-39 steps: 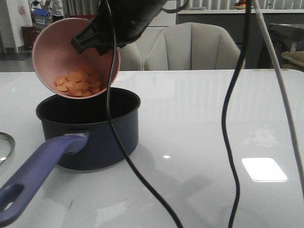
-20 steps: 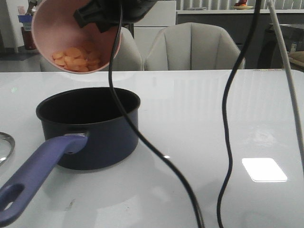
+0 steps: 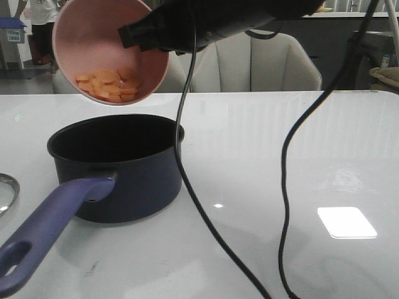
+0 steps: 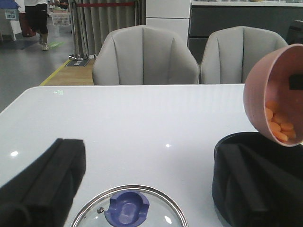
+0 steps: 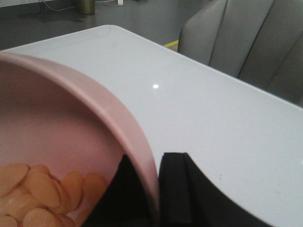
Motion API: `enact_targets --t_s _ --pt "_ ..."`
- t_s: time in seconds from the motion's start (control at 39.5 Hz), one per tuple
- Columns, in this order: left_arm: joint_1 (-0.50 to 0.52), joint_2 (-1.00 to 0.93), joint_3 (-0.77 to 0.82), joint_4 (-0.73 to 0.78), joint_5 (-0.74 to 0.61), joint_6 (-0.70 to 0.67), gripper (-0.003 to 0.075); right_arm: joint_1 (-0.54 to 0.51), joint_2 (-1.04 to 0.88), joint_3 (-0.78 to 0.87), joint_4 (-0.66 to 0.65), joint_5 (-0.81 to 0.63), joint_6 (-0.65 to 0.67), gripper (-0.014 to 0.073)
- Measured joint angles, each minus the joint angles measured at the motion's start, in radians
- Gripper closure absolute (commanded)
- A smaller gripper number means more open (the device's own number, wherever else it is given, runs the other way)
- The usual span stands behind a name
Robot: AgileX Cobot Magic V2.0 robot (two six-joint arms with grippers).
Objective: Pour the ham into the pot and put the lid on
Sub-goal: 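Tilt the pink bowl with the right gripper to pour ham into saucepan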
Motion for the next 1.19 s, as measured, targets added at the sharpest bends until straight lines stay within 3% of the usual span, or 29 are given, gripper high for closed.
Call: enact_targets --t_s 0.23,0.46,0.79,1.19 --pt "0.000 0.000 0.000 0.000 0.000 0.000 0.0126 0.008 -0.002 0.101 0.209 -0.201 -0.340 0.0455" --pt "0.000 0.000 0.000 0.000 0.000 0.000 0.0125 0.037 -0.002 0.169 0.231 -0.389 -0.595 0.0455" --pt "0.000 0.000 0.000 0.000 0.000 0.000 0.0126 0.093 -0.002 0.174 0.242 -0.445 -1.053 0.0455" --pt "0.000 0.000 0.000 0.000 0.000 0.000 0.0126 0.102 -0.002 0.174 0.256 -0.564 -1.128 0.0455"
